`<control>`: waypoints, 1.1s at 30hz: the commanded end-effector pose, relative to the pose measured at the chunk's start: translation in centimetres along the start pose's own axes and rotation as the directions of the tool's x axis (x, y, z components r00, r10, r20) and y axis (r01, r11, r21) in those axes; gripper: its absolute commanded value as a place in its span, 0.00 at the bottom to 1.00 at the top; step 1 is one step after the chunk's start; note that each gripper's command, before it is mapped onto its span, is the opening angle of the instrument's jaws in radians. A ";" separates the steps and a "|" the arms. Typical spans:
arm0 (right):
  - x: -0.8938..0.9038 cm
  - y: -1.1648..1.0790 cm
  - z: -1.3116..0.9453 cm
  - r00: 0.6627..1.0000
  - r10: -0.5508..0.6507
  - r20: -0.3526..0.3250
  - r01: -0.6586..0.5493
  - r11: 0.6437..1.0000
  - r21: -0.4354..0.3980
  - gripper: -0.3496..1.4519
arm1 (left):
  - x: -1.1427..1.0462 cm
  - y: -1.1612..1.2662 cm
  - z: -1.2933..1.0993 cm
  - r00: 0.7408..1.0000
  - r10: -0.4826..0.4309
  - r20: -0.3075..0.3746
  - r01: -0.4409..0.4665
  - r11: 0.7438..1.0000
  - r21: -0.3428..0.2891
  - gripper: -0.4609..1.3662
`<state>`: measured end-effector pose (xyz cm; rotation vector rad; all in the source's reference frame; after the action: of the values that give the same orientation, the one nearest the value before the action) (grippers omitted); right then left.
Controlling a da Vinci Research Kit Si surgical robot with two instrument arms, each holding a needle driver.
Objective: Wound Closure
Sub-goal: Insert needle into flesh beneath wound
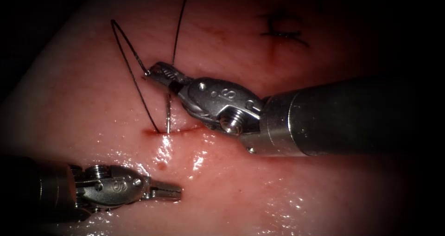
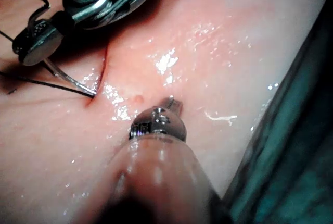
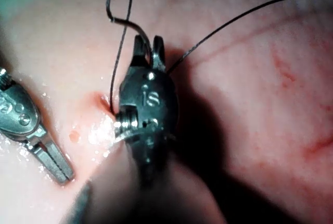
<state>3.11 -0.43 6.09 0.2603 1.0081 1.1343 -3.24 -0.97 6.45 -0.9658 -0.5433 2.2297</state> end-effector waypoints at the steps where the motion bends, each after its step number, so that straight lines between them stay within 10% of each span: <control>1: 0.04 -0.02 0.01 0.999 0.032 0.015 -0.032 0.999 0.010 0.00 | 0.00 0.00 0.00 1.000 0.001 0.000 -0.001 1.000 -0.008 0.06; 17: 0.09 0.01 0.11 0.902 0.298 0.314 -0.334 0.940 0.067 0.00 | -0.05 0.01 -0.05 1.000 0.005 0.004 -0.005 1.000 -0.011 0.06; 26: 0.10 0.08 0.14 0.746 0.504 0.435 -0.606 0.785 0.130 0.00 | -0.06 0.02 -0.04 1.000 0.005 0.004 -0.005 1.000 -0.010 0.06; 33: 0.06 0.12 0.14 0.688 0.570 0.449 -0.687 0.711 0.150 0.00 | -0.06 0.02 -0.05 1.000 0.001 0.007 0.000 1.000 -0.011 0.06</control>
<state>3.14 -0.30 6.21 1.1365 0.7562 1.4775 -3.18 -1.02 6.44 -0.9603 -0.5488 2.2343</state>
